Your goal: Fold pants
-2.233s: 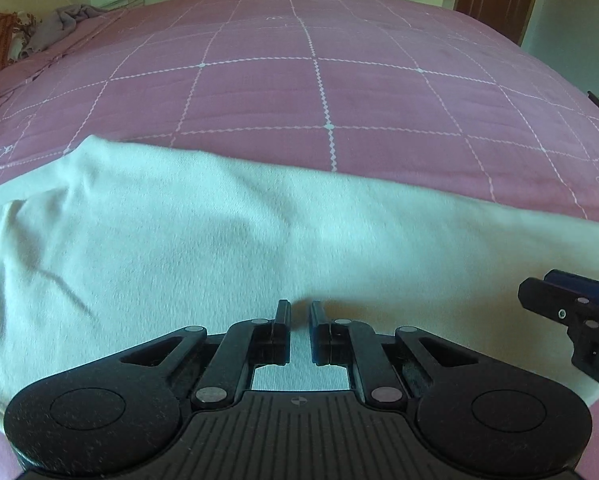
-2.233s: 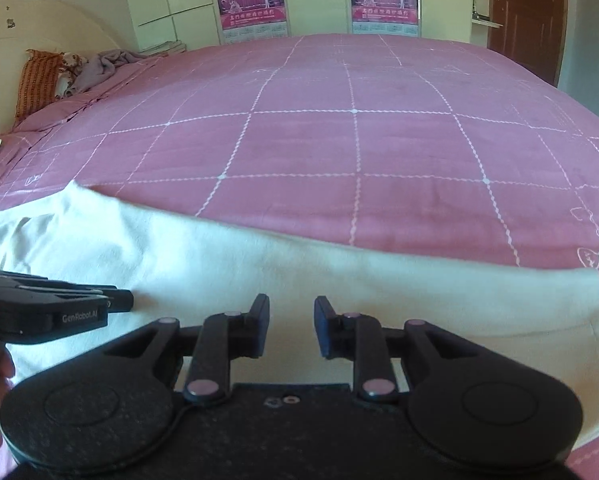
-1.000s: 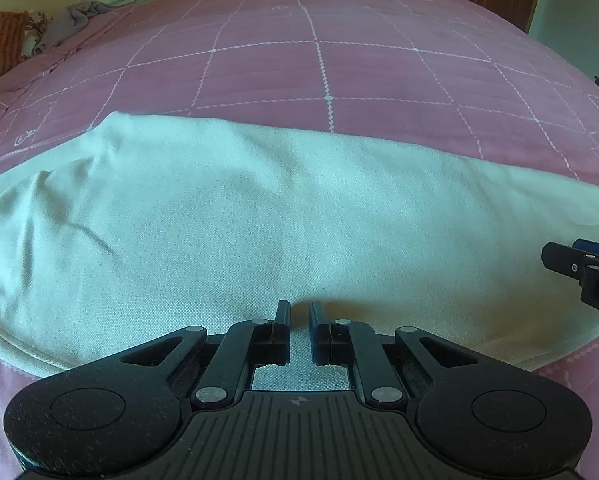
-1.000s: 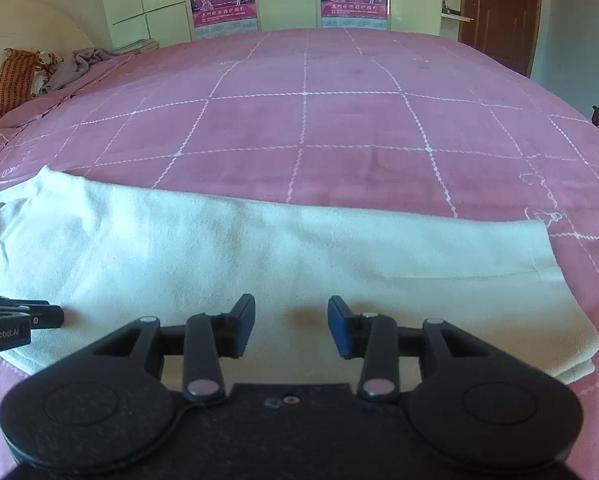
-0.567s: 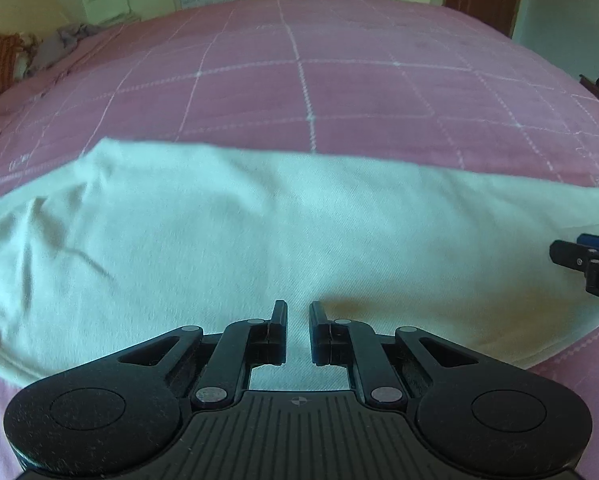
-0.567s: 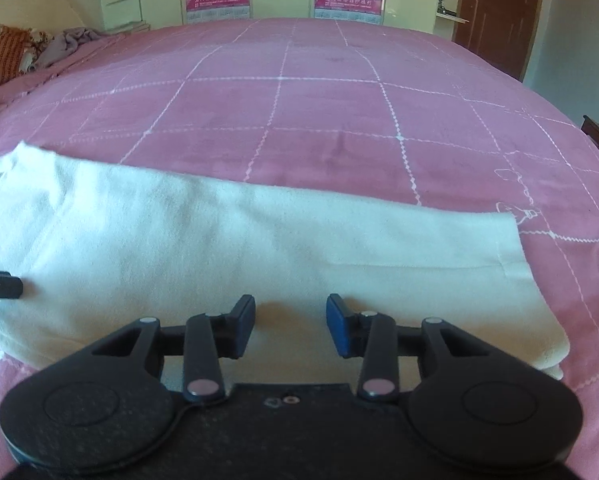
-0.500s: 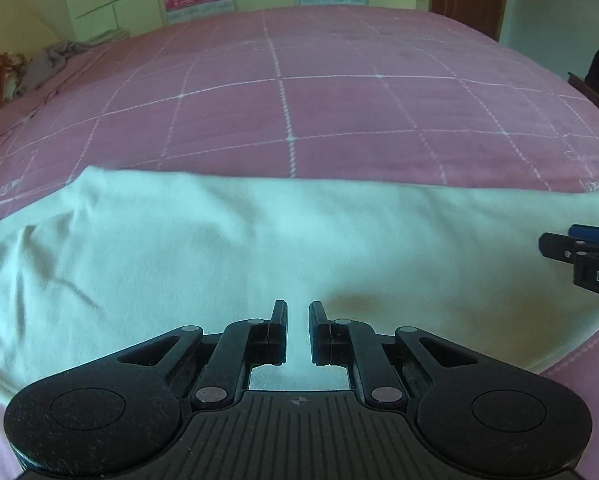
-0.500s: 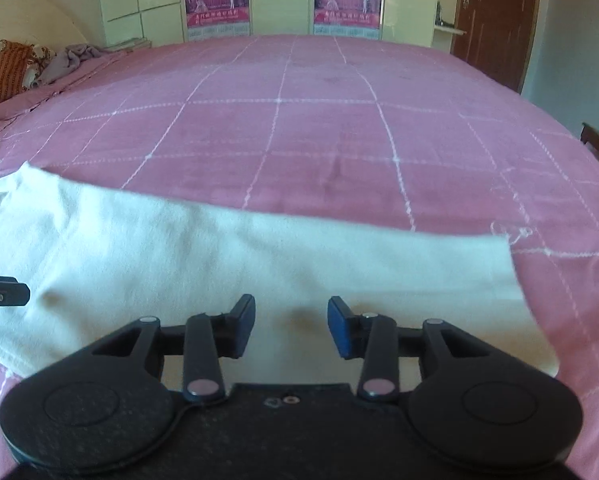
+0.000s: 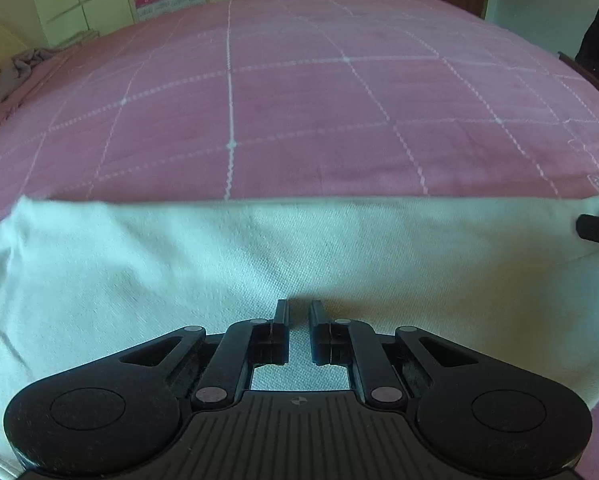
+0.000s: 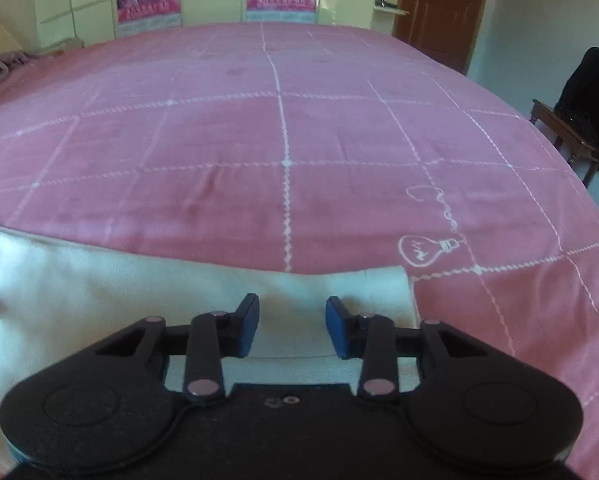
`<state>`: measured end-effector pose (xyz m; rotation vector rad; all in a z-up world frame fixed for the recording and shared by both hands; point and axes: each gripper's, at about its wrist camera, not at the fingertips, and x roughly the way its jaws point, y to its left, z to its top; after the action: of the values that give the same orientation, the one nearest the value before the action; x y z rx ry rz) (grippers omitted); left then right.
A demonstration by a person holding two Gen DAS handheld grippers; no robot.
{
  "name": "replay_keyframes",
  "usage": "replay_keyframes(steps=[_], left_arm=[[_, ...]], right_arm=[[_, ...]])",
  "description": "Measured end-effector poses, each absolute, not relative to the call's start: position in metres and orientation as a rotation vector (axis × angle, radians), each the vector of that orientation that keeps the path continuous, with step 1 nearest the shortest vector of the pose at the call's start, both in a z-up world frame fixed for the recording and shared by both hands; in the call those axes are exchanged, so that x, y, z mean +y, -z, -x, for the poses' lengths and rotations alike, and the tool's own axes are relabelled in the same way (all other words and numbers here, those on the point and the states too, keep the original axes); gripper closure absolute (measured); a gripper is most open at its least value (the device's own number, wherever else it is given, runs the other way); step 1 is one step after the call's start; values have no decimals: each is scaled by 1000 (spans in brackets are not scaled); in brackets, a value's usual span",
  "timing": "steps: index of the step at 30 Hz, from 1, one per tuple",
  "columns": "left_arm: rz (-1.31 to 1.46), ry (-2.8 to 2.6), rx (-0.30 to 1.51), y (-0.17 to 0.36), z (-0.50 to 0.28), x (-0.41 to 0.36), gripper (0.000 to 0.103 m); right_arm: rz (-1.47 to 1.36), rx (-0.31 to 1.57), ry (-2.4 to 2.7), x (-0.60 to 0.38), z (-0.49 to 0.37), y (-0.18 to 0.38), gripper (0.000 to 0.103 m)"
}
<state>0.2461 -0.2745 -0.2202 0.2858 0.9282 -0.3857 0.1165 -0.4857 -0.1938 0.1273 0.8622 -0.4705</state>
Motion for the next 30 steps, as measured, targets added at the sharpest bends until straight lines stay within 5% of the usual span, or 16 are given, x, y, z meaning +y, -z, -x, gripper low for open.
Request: replay_keyframes(steps=[16, 30], left_arm=[[-374, 400, 865, 214, -172, -227, 94], [-222, 456, 942, 197, -165, -239, 94]], right_arm=[[-17, 938, 381, -425, -62, 205, 61], [-352, 898, 545, -467, -11, 176, 52]])
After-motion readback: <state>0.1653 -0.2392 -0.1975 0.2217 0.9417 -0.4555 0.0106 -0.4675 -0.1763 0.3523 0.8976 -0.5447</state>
